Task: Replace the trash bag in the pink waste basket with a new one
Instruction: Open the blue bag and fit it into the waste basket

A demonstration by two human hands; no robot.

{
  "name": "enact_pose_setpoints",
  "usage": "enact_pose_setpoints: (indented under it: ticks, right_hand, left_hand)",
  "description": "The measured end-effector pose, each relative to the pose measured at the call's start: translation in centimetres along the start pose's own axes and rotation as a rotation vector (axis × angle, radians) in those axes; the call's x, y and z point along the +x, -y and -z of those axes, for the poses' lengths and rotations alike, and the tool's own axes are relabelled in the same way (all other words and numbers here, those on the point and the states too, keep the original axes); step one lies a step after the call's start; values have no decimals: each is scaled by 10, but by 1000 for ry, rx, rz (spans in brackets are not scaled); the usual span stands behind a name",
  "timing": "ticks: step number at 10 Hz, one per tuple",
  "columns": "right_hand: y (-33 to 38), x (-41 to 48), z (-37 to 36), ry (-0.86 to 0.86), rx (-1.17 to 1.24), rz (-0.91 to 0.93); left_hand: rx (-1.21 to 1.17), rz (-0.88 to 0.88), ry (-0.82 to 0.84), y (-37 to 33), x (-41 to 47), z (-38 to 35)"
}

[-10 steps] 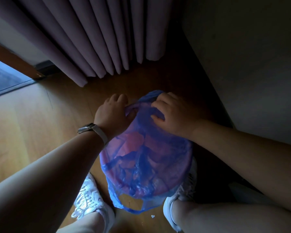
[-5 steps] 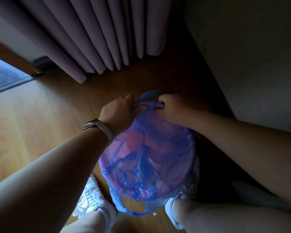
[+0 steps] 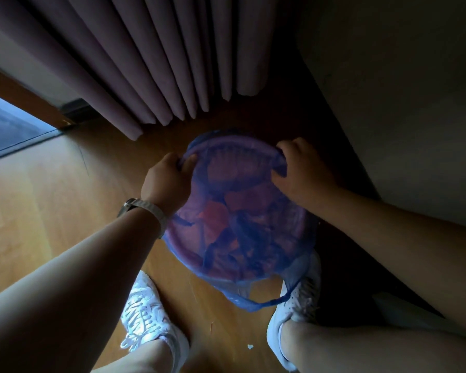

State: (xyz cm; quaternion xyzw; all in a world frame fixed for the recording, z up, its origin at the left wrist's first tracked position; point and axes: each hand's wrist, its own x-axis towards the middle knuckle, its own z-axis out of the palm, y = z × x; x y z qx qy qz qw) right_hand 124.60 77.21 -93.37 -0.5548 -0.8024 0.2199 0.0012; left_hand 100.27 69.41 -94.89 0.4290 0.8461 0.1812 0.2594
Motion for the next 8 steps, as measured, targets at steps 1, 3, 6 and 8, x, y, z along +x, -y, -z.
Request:
enact_pose_setpoints:
  ticks: [1, 3, 6, 8]
  right_hand:
    - [-3, 4, 0, 25, 40, -66]
    - [4, 36, -1, 100, 202, -189]
    - [4, 27, 12, 135, 119, -137]
    - [26, 5, 51, -55, 14, 138]
  left_hand:
    - [2, -17, -43, 0, -1, 0]
    - [29, 21, -111, 5, 5, 1]
    - [175, 21, -48, -3, -2, 11]
    - [365, -346, -142, -25, -28, 46]
